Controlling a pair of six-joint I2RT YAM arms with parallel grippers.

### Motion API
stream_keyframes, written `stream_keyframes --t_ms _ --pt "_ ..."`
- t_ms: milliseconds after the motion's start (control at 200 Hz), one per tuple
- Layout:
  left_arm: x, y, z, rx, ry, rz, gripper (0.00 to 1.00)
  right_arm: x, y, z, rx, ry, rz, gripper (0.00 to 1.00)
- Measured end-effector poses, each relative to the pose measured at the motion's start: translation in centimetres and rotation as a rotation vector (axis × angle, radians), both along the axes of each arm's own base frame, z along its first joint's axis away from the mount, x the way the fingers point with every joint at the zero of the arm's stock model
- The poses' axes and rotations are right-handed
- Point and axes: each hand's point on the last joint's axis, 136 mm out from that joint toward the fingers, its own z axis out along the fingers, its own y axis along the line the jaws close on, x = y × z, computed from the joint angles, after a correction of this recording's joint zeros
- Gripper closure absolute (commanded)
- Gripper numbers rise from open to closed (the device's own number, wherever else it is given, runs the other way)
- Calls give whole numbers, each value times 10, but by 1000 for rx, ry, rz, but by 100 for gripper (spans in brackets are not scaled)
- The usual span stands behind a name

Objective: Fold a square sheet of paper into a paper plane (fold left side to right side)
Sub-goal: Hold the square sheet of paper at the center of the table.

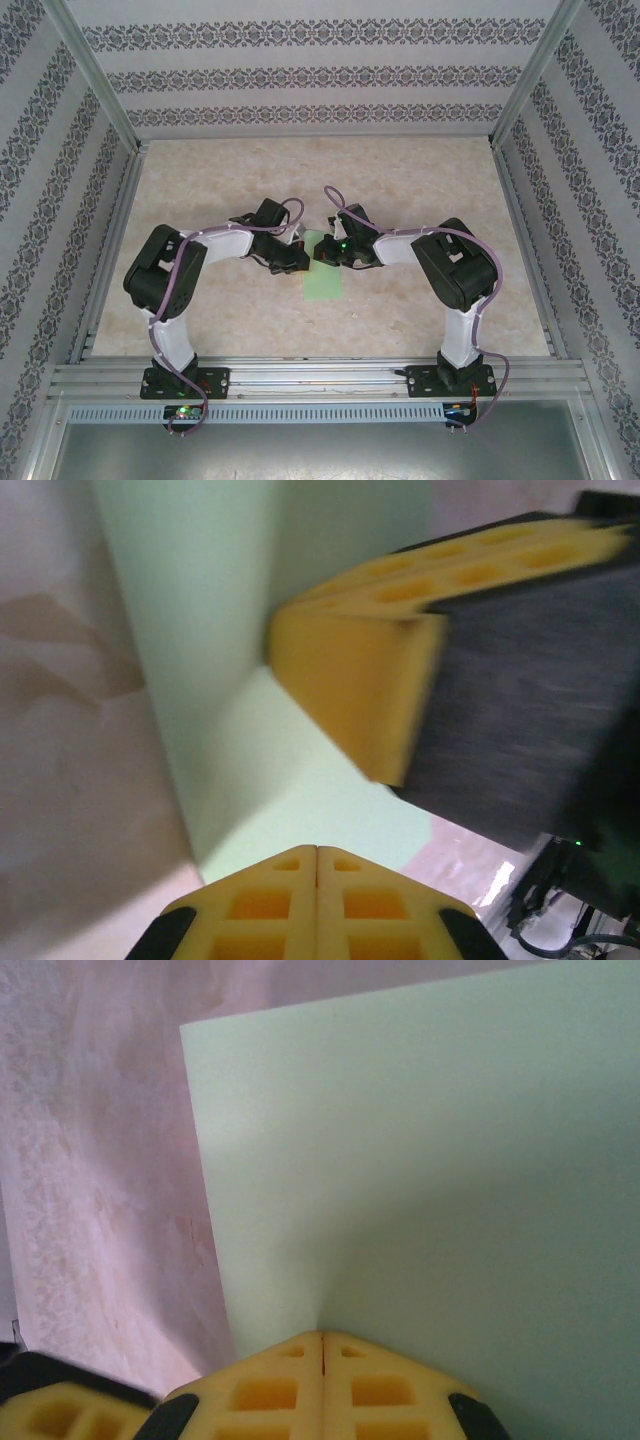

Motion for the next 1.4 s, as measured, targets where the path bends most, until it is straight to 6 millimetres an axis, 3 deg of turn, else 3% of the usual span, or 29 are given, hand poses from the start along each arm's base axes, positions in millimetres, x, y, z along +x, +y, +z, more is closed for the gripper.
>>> stream_keyframes --t_ms 185,395,610,854,924,1154,1399 --pt "-1 1 -14 21 23 -4 96 0 0 0 0 0 0 100" --pt "-1 2 -16 20 21 -5 99 1 0 1 2 -2 0 100" --pt "-2 1 -17 5 7 -7 100 1 -4 4 -26 7 -15 93" --pt "-2 1 -17 -9 -5 6 100 -14 -20 49 -15 -75 -44 99" --pt "-2 1 -17 -9 -5 8 100 -23 -21 53 -12 -84 -38 100" --pt "-2 1 -17 -7 -5 8 100 -64 -4 26 -53 -7 29 100" --pt "-1 1 -16 -7 -4 8 100 -71 -3 0 -94 55 26 100"
